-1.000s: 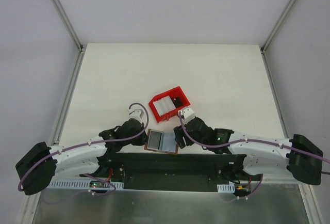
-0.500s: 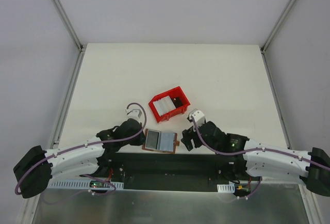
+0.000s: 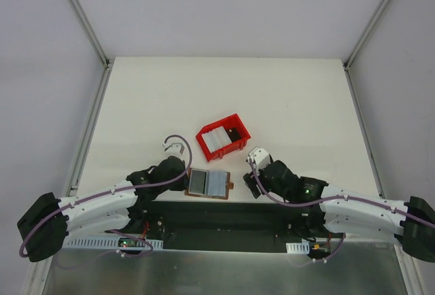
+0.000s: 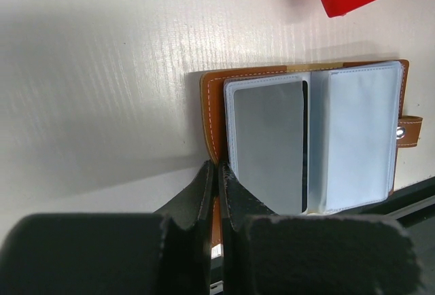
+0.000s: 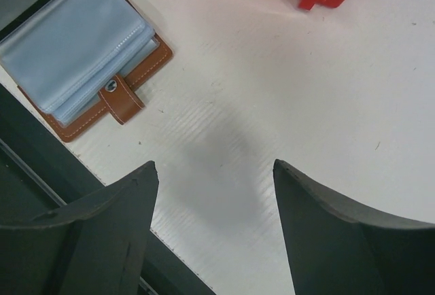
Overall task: Put the credit cards into the card holder
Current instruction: Close the card holder at the center of the board.
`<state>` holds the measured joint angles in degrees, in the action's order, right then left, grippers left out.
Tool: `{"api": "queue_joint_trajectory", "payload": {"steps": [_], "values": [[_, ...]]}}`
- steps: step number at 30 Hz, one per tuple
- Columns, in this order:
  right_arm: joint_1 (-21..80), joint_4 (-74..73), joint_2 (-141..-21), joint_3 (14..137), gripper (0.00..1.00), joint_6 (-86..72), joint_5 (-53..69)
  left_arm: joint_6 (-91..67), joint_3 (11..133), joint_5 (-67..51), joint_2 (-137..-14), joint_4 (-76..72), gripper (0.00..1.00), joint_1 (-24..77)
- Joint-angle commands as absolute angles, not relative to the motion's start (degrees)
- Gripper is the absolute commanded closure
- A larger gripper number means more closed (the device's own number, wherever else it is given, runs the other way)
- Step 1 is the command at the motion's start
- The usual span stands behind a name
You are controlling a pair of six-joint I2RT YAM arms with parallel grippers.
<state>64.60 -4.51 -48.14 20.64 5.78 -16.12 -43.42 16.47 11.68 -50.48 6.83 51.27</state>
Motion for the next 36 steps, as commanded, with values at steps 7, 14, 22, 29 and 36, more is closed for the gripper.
{"api": "queue_joint_trajectory", "payload": {"steps": [7, 14, 22, 29, 36], "values": [[62.49, 3.07, -53.34, 21.79, 0.31, 11.67, -5.48, -42.19, 19.51, 15.12, -53.44, 9.23, 1.00, 50.71], [62.58, 2.99, -66.43, 30.40, 0.32, 16.52, -0.62, -41.31, 19.95, 14.33, -53.79, 9.23, 1.00, 50.54], [64.68, 6.41, -72.94, 32.17, 0.31, 15.82, 2.29, -42.45, 18.99, 14.15, -51.68, 9.23, 1.00, 50.45], [66.09, 9.57, -79.80, 34.10, 0.30, 17.75, 0.62, -42.01, 18.90, 13.71, -52.29, 9.14, 1.00, 50.45], [65.13, 9.41, -84.98, 37.00, 0.34, 21.44, 3.41, -40.61, 18.63, 12.75, -51.68, 9.23, 1.00, 50.36]]}}
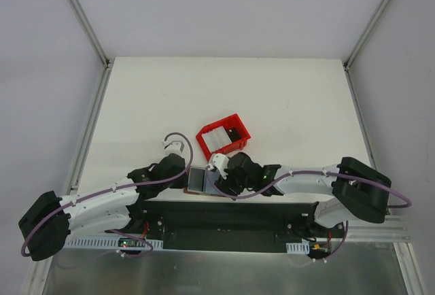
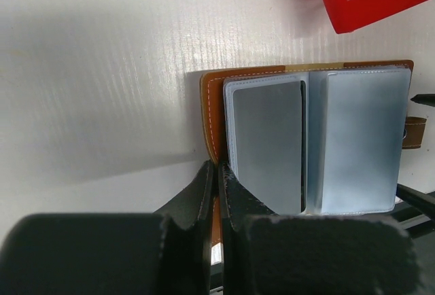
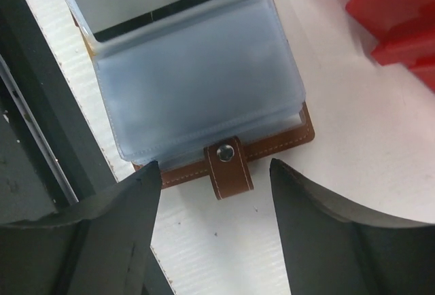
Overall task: Put the credit cards into the card holder
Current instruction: Close the card holder at the center of the board.
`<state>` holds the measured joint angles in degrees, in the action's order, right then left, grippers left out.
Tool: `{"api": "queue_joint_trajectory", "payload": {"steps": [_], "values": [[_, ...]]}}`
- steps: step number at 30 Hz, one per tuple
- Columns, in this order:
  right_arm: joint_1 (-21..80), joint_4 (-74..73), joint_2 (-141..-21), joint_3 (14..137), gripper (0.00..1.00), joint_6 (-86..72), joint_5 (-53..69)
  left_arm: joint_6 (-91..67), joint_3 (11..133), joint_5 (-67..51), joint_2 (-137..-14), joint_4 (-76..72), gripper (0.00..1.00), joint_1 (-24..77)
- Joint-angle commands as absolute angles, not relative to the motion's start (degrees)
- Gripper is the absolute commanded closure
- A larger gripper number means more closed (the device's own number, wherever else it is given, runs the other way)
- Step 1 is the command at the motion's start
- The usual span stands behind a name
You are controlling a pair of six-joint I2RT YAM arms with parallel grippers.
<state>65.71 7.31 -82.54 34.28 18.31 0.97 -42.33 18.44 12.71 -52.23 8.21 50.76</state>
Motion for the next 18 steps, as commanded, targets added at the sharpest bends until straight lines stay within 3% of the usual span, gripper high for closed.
{"api": "queue_joint_trajectory", "payload": {"steps": [1, 10, 18], "values": [[64.43, 8.88, -85.60, 37.44, 0.37, 21.62, 4.99, -40.52, 18.63, 12.57, -51.59, 9.14, 1.00, 50.45], [61.61, 3.52, -86.23, 37.36, 0.71, 21.36, 10.46, -40.34, 18.28, 12.57, -51.15, 9.23, 1.00, 50.19], [60.91, 6.58, -80.43, 32.88, 0.81, 19.60, 8.97, -40.34, 18.98, 13.27, -51.33, 9.93, 1.00, 49.66]]}}
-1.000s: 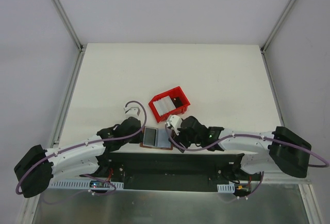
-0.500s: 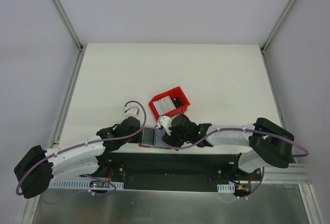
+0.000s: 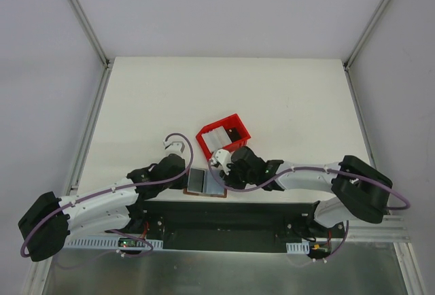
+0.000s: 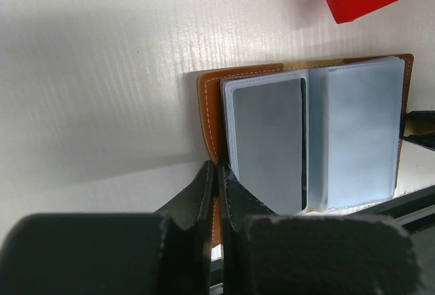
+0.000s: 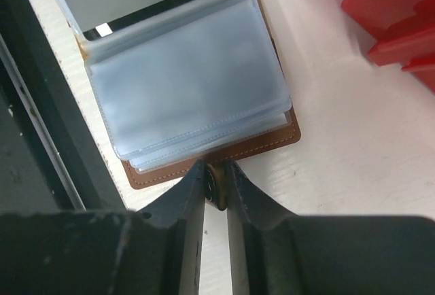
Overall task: Put the credit cards into the card holder
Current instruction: Close the card holder at the center of the board.
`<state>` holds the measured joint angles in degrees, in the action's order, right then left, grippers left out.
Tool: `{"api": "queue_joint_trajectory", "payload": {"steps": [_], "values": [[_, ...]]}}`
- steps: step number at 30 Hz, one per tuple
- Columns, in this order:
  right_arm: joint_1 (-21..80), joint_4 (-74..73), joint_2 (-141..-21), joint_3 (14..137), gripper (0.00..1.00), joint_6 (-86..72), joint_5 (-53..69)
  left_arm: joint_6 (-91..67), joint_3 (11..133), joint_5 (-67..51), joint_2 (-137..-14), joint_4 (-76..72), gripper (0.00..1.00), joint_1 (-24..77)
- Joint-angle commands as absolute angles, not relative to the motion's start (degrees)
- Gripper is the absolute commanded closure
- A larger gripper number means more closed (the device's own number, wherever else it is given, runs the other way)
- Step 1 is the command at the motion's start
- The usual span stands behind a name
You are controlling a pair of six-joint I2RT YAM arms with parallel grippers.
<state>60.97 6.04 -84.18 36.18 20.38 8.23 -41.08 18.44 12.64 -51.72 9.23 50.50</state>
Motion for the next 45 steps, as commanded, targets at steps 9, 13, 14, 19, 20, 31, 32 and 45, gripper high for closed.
{"api": "queue_joint_trajectory", "payload": {"steps": [9, 13, 14, 19, 20, 31, 32, 45], "values": [[60.82, 15.81, -72.69, 25.50, 0.80, 16.26, 4.57, -39.47, 20.30, 13.80, -51.07, 11.16, 1.00, 49.22], [60.64, 16.00, -71.72, 24.00, 0.77, 14.15, 2.73, -38.23, 21.62, 13.36, -50.36, 11.69, 1.00, 49.22], [60.64, 15.91, -71.81, 23.82, 0.76, 13.63, 2.81, -38.06, 22.06, 13.19, -50.19, 11.86, 1.00, 49.22], [60.65, 15.64, -71.72, 22.85, 0.71, 10.99, 0.36, -37.18, 24.17, 12.66, -50.80, 12.74, 1.00, 49.22], [60.64, 15.47, -71.63, 22.68, 0.68, 10.55, -1.65, -36.92, 24.52, 12.05, -50.97, 13.01, 1.00, 49.22], [60.64, 13.45, -71.37, 22.06, 0.60, 5.98, -7.74, -35.16, 26.98, 10.29, -51.59, 14.68, 1.00, 49.13], [60.56, 13.62, -71.11, 22.50, 0.60, 5.19, -6.95, -35.07, 27.33, 9.94, -51.50, 14.85, 1.00, 49.22], [66.35, 4.50, -79.53, 42.44, 0.69, -8.52, -10.89, -35.42, 31.37, 7.38, -53.00, 18.01, 1.00, 49.31]]}}
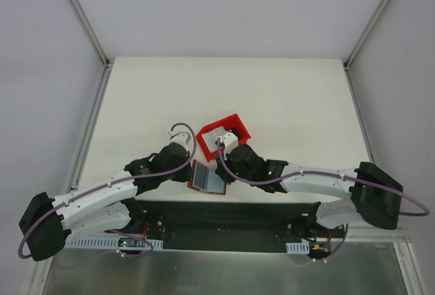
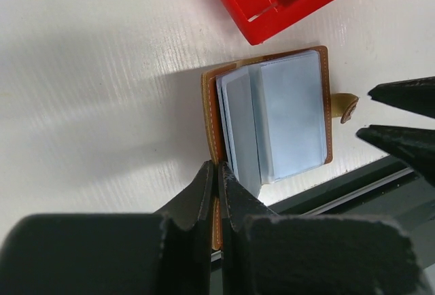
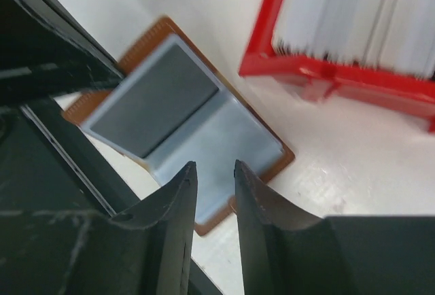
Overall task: Put the credit cards into the card holder
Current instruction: Close the card holder at the center of the board.
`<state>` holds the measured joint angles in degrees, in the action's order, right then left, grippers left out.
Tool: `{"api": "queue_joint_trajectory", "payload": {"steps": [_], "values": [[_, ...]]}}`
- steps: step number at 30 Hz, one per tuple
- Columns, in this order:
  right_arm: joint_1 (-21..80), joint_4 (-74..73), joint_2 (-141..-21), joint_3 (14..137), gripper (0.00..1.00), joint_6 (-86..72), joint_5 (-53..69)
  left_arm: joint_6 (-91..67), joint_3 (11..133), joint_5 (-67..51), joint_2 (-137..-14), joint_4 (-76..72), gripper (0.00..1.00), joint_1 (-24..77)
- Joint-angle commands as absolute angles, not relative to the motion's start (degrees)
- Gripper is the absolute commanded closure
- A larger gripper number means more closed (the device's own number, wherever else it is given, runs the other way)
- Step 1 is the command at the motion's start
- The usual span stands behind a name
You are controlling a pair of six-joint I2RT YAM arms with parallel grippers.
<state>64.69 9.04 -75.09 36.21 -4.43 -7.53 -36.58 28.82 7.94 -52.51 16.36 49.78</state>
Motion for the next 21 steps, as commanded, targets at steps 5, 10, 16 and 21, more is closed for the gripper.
{"api": "queue_joint_trajectory", "payload": {"steps": [5, 10, 16, 21], "values": [[67.94, 0.27, -85.16, 47.19, 0.72, -8.52, -12.39, -35.86, 31.73, 8.00, -52.91, 18.81, 1.00, 49.31], [68.03, -4.91, -88.94, 49.92, 0.76, -9.75, -12.04, -36.12, 31.90, 8.09, -52.30, 19.25, 1.00, 49.31], [68.29, -9.13, -88.78, 50.10, 0.77, -10.37, -15.20, -35.86, 32.34, 8.35, -52.73, 19.86, 1.00, 49.31], [68.29, -10.90, -85.70, 48.17, 0.77, -10.20, -16.00, -35.95, 32.78, 9.49, -52.82, 20.92, 1.00, 49.31]]}}
